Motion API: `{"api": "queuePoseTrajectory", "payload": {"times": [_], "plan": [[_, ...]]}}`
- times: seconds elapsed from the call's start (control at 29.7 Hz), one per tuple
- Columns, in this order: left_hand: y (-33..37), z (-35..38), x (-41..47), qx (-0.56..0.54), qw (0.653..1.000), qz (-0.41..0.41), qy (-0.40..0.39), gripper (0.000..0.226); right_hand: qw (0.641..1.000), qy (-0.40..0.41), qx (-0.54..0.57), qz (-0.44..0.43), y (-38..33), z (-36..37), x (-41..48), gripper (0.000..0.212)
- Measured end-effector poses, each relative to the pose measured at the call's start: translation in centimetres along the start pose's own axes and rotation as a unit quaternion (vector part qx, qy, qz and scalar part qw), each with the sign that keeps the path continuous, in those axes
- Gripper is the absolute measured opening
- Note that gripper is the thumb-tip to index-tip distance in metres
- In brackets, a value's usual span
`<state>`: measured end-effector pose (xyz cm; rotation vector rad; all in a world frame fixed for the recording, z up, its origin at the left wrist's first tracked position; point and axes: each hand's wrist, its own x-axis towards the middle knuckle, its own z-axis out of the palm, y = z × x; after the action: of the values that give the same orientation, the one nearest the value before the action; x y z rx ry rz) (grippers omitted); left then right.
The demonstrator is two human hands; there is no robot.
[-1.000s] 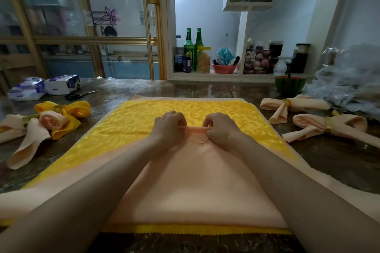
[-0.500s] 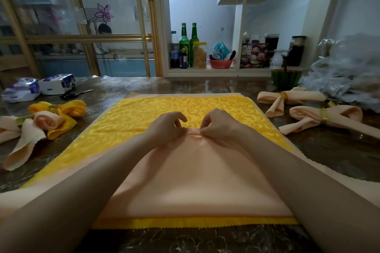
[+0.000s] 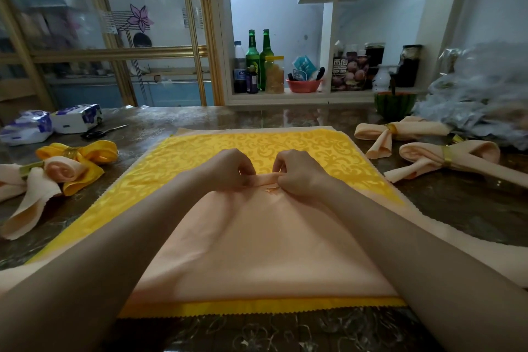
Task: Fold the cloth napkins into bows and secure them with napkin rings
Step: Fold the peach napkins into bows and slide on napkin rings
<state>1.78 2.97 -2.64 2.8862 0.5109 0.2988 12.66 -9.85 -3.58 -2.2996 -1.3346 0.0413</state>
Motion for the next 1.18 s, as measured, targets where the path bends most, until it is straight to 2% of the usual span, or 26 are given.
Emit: {"api": "queuePoseTrajectory", "payload": {"times": [0.17, 0.27, 0.37, 0.51, 0.64, 0.71, 0.78, 0.88, 1.01, 1.11, 1.18], "plan": [[0.4, 0.0, -0.1, 0.02, 1.0, -0.011, 0.013, 0.015, 0.999, 0.014, -0.035, -0.015, -0.3, 0.2, -0.4, 0.022], [0.7, 0.6, -0.4, 0.05, 0.997, -0.014, 0.061, 0.014, 0.989, 0.042, -0.132, -0.052, -0.5, 0.1, -0.6, 0.019], [0.8, 0.6, -0.7, 0.076, 0.995, 0.025, 0.064, 0.014, 0.975, 0.022, -0.207, -0.079, -0.6, -0.2, -1.0, 0.021], [0.7, 0.7, -1.2, 0.034, 0.999, 0.022, 0.03, 0.013, 0.985, 0.013, -0.155, -0.071, -0.8, -0.4, -1.5, 0.023], [0.3, 1.2, -1.1, -0.068, 0.997, -0.038, 0.021, 0.007, 0.998, -0.001, -0.054, -0.033, -0.2, -0.6, -1.1, 0.019], [0.1, 1.2, -1.0, -0.124, 0.99, -0.072, 0.008, 0.004, 0.999, -0.027, -0.024, -0.01, 0.2, -0.8, -0.9, 0.028], [-0.1, 1.2, -1.0, -0.155, 0.984, -0.089, 0.0, 0.011, 0.999, -0.053, -0.007, 0.009, 0.5, -1.0, -0.6, 0.029], [-0.3, 1.2, -1.0, -0.102, 0.991, -0.083, 0.0, 0.025, 0.997, -0.064, -0.034, 0.022, 0.6, -1.1, -0.3, 0.023], [0.2, 1.1, -1.3, -0.038, 0.997, -0.044, 0.047, 0.017, 0.998, -0.058, -0.034, 0.011, 0.4, -1.2, -0.6, 0.016], [0.6, 1.0, -1.6, 0.013, 0.997, -0.017, 0.075, 0.013, 0.998, -0.009, -0.048, -0.042, 0.2, -1.2, -1.2, 0.009], [1.1, 1.0, -1.7, 0.02, 0.997, -0.028, 0.065, 0.015, 0.99, 0.017, -0.106, -0.095, 0.0, -1.0, -1.5, 0.007]]}}
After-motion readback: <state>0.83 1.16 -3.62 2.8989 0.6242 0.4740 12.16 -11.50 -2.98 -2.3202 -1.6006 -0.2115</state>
